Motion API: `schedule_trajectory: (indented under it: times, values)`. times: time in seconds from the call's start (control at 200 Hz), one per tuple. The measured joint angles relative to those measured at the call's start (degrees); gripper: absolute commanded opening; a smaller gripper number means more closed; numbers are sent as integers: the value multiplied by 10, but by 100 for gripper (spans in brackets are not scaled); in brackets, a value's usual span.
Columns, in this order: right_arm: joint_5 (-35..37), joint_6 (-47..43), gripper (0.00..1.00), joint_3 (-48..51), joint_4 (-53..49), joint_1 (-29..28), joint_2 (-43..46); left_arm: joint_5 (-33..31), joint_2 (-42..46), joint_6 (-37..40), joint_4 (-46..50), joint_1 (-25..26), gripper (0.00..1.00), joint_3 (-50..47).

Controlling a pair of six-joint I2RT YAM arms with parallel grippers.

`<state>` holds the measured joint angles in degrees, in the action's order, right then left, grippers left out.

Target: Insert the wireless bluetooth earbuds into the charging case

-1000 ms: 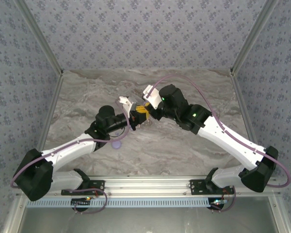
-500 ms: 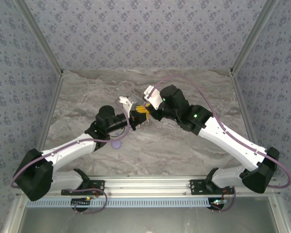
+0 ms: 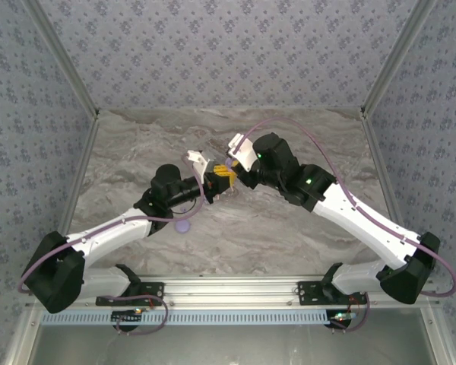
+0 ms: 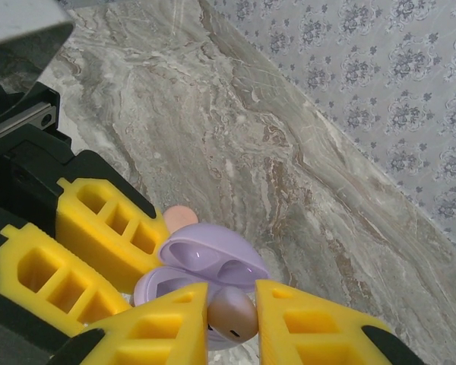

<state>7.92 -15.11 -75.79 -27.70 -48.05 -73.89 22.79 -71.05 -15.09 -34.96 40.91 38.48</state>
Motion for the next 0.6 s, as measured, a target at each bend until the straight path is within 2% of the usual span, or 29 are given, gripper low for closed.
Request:
schedule_trajectory:
  times: [0.6]
  values:
    - [-19,-7,23,0,-7,3,0,0,0,0,1,0,0,0]
